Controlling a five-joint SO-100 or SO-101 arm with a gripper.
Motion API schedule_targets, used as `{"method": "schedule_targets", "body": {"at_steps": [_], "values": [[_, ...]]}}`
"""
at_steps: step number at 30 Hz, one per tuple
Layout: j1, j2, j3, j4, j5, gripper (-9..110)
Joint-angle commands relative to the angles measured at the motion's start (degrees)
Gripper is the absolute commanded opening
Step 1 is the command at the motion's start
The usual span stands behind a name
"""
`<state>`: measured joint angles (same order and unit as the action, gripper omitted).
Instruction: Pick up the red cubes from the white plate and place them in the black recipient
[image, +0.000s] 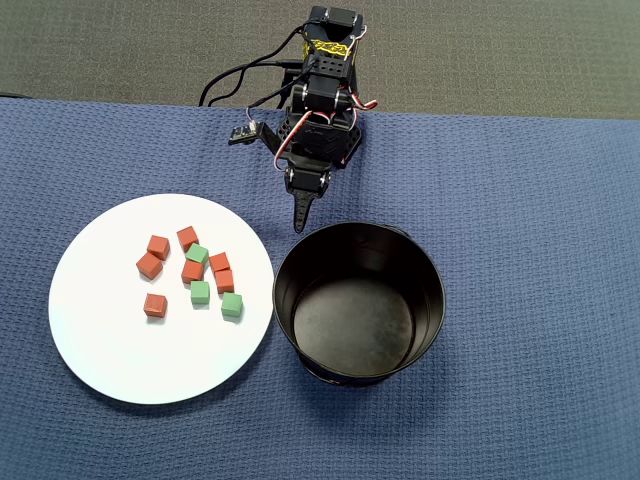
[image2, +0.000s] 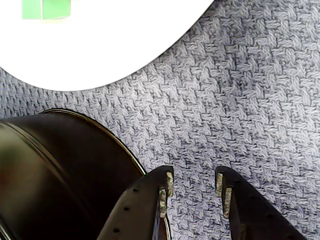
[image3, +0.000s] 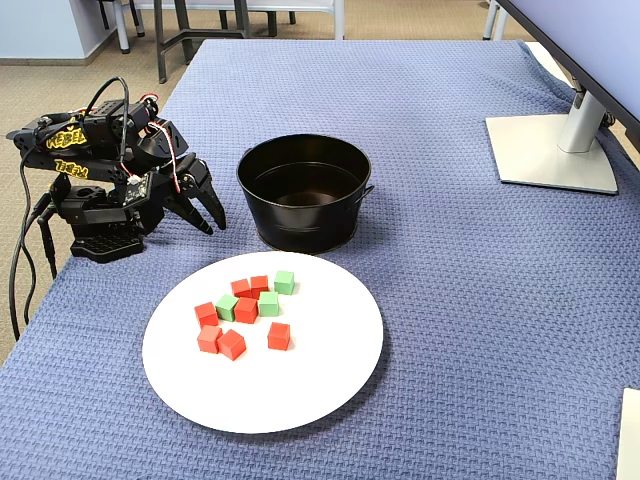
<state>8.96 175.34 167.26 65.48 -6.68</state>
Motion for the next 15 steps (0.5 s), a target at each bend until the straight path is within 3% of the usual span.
{"method": "schedule_targets", "body": {"at_steps": [1,15], "values": [[5.6,-6.0,-9.7,-7.5,-7.3,1],[6.0,-6.8,-13.1,-3.7,-7.8,0]]}}
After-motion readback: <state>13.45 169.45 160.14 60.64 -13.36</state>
